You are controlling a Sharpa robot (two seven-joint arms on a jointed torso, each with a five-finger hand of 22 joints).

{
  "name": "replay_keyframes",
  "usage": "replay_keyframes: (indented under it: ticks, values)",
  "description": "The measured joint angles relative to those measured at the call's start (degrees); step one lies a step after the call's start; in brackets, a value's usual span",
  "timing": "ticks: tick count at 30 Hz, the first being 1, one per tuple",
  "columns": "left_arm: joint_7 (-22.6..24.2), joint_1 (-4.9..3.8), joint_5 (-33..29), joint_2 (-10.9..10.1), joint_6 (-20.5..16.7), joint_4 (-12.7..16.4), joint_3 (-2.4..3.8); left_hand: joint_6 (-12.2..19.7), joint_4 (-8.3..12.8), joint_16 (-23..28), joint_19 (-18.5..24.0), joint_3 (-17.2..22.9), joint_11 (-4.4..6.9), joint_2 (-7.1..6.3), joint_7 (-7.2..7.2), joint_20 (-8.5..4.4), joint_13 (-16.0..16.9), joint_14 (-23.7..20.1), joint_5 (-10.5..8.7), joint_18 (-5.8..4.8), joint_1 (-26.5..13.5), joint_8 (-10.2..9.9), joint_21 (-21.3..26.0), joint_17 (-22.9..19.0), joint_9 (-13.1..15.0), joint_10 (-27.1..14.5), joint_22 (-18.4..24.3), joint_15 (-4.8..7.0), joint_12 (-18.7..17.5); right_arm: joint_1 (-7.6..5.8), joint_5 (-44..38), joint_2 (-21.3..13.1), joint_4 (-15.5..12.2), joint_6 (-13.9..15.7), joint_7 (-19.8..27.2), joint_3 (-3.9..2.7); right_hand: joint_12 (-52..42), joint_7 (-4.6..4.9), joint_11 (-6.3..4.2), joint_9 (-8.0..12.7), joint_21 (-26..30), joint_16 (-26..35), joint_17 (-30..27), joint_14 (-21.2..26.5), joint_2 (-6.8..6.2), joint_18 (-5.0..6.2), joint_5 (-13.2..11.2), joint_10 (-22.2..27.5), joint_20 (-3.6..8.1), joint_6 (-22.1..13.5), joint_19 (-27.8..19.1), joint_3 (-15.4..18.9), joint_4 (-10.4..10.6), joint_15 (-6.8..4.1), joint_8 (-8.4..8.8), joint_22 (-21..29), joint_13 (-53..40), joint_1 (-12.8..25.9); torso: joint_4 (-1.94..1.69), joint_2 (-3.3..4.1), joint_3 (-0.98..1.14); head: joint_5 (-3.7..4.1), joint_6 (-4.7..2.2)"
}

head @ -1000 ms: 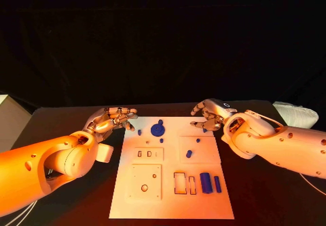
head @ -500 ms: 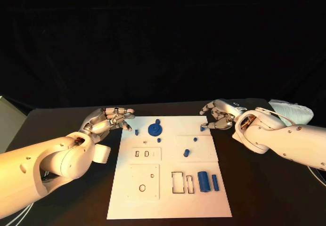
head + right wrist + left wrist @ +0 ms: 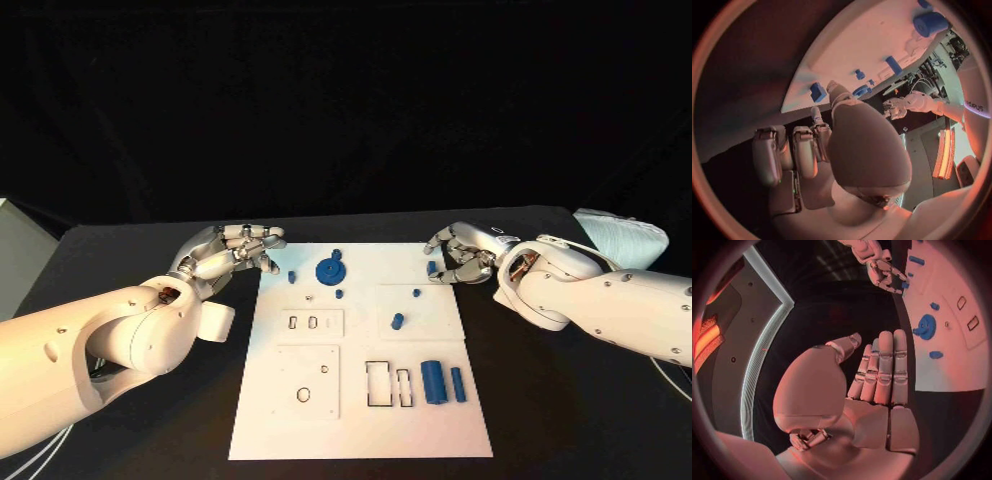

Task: Assemble the parts on the task board

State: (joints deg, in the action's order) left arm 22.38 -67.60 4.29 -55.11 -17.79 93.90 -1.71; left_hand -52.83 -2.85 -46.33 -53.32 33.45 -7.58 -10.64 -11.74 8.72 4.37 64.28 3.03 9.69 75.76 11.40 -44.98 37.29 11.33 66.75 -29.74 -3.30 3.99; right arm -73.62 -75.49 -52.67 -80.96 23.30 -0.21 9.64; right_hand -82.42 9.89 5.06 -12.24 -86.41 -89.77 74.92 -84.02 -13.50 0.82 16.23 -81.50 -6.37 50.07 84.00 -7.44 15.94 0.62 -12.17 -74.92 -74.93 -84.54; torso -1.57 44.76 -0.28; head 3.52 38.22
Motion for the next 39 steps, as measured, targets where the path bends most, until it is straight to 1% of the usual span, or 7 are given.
replay_keyframes:
  ticks: [7,11,13,18,27,36,39]
  values:
    - [0.0,0.00,0.0,0.0,0.0,-0.1,0.00,0.0,0.0,0.0,0.0,0.0,0.00,0.00,0.00,0.00,0.0,0.0,0.00,0.00,0.0,0.0,0.0,0.0,0.0,0.0,0.0,0.00,0.0,0.11,0.1,0.0,0.2,-0.2,-0.2,-0.01,-0.2,0.00,0.18,0.0,-0.7,0.0,0.0,0.0,0.23,0.00,0.4,-0.2,0.00,0.0,0.0,0.9,0.5,0.00,0.00,0.0,0.0,-0.2,0.06,-0.04,-0.02,-0.03,0.27]
    - [0.0,0.00,0.0,0.0,0.0,-0.2,0.00,0.0,0.0,0.0,0.0,0.0,0.00,0.00,0.00,0.00,0.0,0.0,0.00,0.00,0.0,0.0,0.0,0.0,0.0,0.0,0.0,0.00,0.0,0.17,0.2,0.1,0.3,-0.2,-0.3,-0.01,-0.4,0.01,-0.04,-0.1,-0.8,0.0,0.0,0.0,0.63,0.01,0.4,-0.4,0.00,0.6,0.0,0.9,0.5,0.00,-0.37,0.0,0.0,-0.6,0.08,-0.08,-0.02,0.03,0.35]
    - [0.0,0.00,0.0,-0.1,0.0,-0.2,0.00,0.0,0.0,0.0,0.0,0.0,0.00,0.00,0.00,0.00,0.0,0.0,0.00,0.00,0.0,0.0,0.0,0.0,0.0,0.0,0.0,0.01,0.0,0.22,0.2,0.2,0.3,-0.2,-0.5,-0.01,-0.7,-0.07,0.01,-0.1,-1.1,0.0,0.0,0.0,1.10,0.00,0.4,-0.7,0.00,1.1,0.0,0.9,0.5,0.00,-0.45,0.0,0.0,-0.7,0.08,-0.09,-0.02,0.09,0.35]
    - [0.0,0.00,0.0,-0.1,0.0,-0.2,0.00,0.0,0.0,0.0,0.0,0.0,0.00,0.00,0.00,0.00,0.0,0.0,0.00,0.00,0.0,0.0,0.0,0.0,0.0,0.0,0.0,0.01,0.0,0.51,0.2,0.6,0.5,-0.2,-0.8,-0.02,-1.2,-0.59,-0.52,-0.3,-1.3,0.0,0.0,0.0,2.37,0.00,0.4,-1.2,0.00,2.5,0.0,0.3,0.6,0.00,-1.28,0.0,0.0,-0.7,0.07,-0.11,-0.02,0.14,0.44]
    - [0.0,0.00,0.0,-0.1,0.0,-0.3,0.01,0.0,0.0,0.0,0.0,0.0,0.00,0.00,0.00,0.00,0.0,0.0,0.00,0.00,0.0,0.0,0.0,0.0,0.0,0.0,0.0,0.01,0.0,1.05,0.4,1.0,0.8,-0.2,-1.2,-0.01,-1.6,-1.19,-0.80,-0.5,-1.6,0.0,0.0,0.0,2.65,0.00,0.4,-1.9,0.00,3.9,0.0,-0.6,0.6,-0.01,-2.03,0.0,0.0,-0.4,0.04,-0.14,-0.05,0.13,0.63]
    - [0.0,0.00,0.0,-0.1,0.0,-0.3,-0.01,0.0,0.0,0.0,0.0,0.0,0.00,0.00,0.00,0.00,0.0,0.0,0.00,0.00,0.0,0.0,0.0,0.0,0.0,0.0,0.0,0.01,0.0,1.22,0.4,1.2,1.0,-0.2,-1.5,-0.01,-1.6,-1.23,-1.00,-0.5,-1.6,0.0,0.0,0.0,2.80,0.00,0.4,-2.1,0.00,3.9,0.0,-0.6,0.6,-0.01,-2.02,0.0,0.0,-0.2,0.04,-0.13,-0.06,0.05,0.68]
    - [0.0,0.00,0.0,-0.1,0.0,-0.3,-0.01,0.0,0.2,0.0,0.3,0.2,0.00,0.00,0.00,0.30,0.0,-0.2,0.00,0.00,0.0,0.0,-0.2,-0.2,0.1,0.0,-0.2,-0.20,0.0,1.24,0.4,1.2,1.1,-0.2,-1.6,-0.01,-1.6,-1.23,-1.00,-0.5,-1.6,0.0,0.0,0.0,2.80,0.01,0.4,-2.1,0.00,3.9,0.0,-0.6,0.6,-0.01,-2.02,0.0,0.0,-0.2,0.04,-0.13,-0.05,0.10,0.68]
